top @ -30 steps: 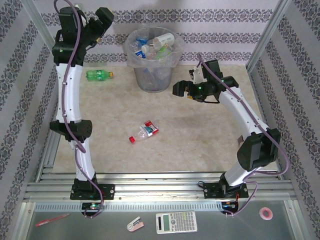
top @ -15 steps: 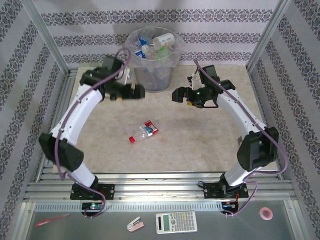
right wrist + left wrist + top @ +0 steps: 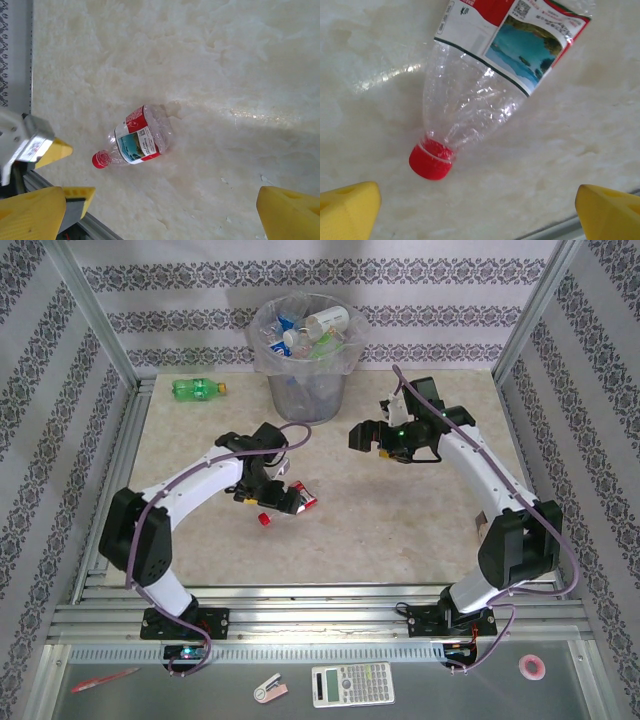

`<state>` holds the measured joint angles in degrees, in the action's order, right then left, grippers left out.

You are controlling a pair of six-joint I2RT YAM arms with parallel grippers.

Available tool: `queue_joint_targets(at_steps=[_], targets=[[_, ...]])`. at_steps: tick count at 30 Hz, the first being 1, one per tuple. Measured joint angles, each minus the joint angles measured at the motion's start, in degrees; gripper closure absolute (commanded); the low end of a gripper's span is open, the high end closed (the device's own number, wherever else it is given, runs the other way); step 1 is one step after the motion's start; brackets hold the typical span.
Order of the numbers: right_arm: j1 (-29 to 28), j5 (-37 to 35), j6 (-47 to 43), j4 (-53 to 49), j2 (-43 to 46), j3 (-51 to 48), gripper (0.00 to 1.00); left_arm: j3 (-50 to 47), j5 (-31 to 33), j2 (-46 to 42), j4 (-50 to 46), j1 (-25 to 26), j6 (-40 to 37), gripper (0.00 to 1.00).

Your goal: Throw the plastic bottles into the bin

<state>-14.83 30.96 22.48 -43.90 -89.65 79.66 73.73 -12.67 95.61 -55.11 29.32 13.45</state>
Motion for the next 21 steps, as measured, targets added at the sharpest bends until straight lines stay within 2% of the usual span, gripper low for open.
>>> queue_joint_targets(at_steps=[13,19,21], targets=[[0.00,0.00,0.02,0.02,2.58,-2.73,0.02,9.33,2.08,16.11,1.44,1.01,-4.15,0.00],[0.00,0.00,0.02,0.02,3.45,-3.23,0.02,9.35,2.71,18.84,1.53,1.01,-3.63,0.15],[0.00,0.00,0.02,0.02,3.45,-3.23,0.02,9.35,2.64,19.02,1.60,1.01,-3.10,0.23]])
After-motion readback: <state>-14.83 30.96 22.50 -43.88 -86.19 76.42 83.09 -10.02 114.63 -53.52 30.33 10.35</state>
